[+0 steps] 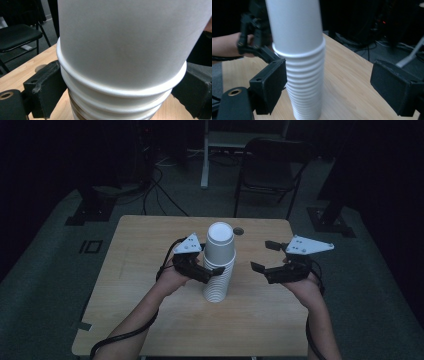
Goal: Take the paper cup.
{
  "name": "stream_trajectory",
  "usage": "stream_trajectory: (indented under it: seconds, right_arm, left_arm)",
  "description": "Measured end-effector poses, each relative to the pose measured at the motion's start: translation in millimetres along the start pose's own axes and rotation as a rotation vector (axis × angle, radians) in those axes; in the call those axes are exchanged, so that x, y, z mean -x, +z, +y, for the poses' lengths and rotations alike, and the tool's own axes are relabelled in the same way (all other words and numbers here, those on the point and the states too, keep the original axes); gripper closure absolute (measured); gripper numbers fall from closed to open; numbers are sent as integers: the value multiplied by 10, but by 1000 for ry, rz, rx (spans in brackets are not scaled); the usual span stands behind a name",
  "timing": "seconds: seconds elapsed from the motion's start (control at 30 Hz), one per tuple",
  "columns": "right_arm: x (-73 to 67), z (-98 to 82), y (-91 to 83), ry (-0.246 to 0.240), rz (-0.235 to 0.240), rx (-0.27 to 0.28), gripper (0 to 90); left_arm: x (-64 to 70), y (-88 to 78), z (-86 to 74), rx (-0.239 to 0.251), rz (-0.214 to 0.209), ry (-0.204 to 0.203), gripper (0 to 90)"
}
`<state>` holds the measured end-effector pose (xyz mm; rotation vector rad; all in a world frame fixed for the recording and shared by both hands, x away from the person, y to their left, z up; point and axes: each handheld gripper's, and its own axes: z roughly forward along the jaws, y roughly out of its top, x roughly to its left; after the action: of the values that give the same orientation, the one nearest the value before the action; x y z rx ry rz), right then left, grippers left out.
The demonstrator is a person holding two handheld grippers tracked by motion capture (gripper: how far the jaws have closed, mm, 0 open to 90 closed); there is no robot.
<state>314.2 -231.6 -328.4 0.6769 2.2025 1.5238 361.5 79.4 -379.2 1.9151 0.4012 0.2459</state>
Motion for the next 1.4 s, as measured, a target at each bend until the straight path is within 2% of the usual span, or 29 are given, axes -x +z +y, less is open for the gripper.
stream_trajectory:
  seconds: [0.1, 0.23, 0.27, 0.47, 0.57, 0.63, 0.7, 0.83, 1.03, 1.23, 1.4]
  right_arm:
    - [-52, 130, 84, -16, 38, 12, 133]
    - [-78, 196, 160, -25, 68, 19, 133]
    - [-104, 226, 215, -27, 96, 34, 133]
    - [-186, 332, 387, -34, 115, 62, 129]
    - [-181, 369, 439, -36, 117, 69, 128]
    - [-175, 398, 503, -46, 139, 61, 122]
    - [-190, 414, 559, -57, 141, 45, 122]
    - [-228, 447, 632, -68, 144, 46, 128]
    - [-224, 486, 718, -69, 147, 27, 144]
    - [-235, 558, 753, -62, 162, 53, 144]
    - [-267, 611, 796, -78, 145, 38, 167]
  left_arm:
    - [-2, 1, -2, 2, -1, 0, 63]
    - [1, -2, 1, -1, 0, 3, 63]
    - [2, -2, 0, -1, -1, 2, 63]
    - [1, -4, 2, -3, -2, 3, 63]
    - [4, -6, -4, 0, -1, 4, 63]
    - [8, -4, -2, -1, -1, 4, 63]
    - [3, -4, -1, -2, -1, 3, 63]
    - [10, -6, -4, 1, 1, 4, 63]
    - [13, -8, 2, -5, -3, 5, 63]
    - [9, -9, 1, -5, -6, 5, 63]
    - [5, -10, 1, -6, -7, 8, 63]
